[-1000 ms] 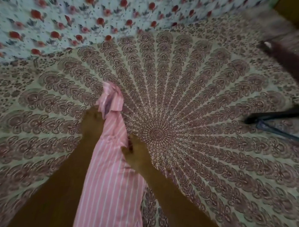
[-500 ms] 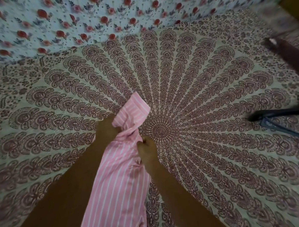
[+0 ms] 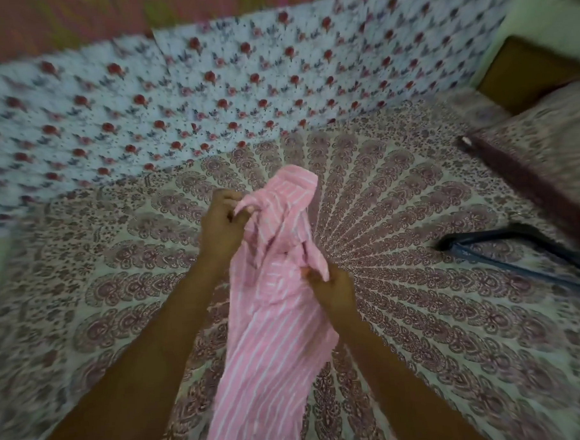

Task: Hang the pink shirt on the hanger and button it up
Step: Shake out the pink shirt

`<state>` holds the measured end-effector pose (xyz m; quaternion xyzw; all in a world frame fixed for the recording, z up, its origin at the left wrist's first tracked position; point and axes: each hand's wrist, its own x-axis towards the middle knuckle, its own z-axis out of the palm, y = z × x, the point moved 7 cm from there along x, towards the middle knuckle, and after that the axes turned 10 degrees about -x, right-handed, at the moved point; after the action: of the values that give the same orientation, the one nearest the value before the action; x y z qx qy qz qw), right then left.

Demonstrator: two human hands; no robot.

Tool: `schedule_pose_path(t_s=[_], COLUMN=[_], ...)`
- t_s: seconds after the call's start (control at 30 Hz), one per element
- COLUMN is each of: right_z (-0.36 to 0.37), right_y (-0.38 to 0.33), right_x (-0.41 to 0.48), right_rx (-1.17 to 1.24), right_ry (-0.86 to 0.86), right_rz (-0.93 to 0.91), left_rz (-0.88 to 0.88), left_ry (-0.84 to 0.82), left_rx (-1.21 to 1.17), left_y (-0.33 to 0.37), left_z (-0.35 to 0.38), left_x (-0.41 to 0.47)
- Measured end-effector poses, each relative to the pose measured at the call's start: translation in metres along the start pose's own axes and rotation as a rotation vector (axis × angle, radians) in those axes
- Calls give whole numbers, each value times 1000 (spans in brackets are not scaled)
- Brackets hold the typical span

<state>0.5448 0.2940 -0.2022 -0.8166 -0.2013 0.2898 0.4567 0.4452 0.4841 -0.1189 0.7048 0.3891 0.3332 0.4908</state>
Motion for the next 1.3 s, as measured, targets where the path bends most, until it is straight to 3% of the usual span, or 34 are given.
schedule_pose_path(t_s=[0.27, 0.47, 0.6, 0.77, 0.93, 1.07, 1.23, 1.3], right_z=[-158, -246, -300, -364, -385, -368, -357, -356], right_y=[-112, -164, -181, -205, -226, -243, -232, -232], right_x=[-119, -190, -245, -305, -324, -325, -321, -320], right_rx=[102, -29, -164, -83, 150, 145, 461, 509], right_ry=[330, 391, 363, 489, 277, 109, 143, 174], right_rz=[-227, -406, -535, -689, -639, -575, -497, -533], left_rz=[90, 127, 207, 379, 371, 344, 269, 297], left_ry=[-48, -30, -114, -210, -177, -201, -249, -380], left_rx=[-242, -404, -454, -546, -651, -645, -559, -353], left_y=[178, 285, 356, 432, 469, 474, 451, 446], left_z=[-13, -7, 0, 2, -5, 1, 1, 5], left_x=[-88, -141, -185, -246, -267, -275, -275, -282])
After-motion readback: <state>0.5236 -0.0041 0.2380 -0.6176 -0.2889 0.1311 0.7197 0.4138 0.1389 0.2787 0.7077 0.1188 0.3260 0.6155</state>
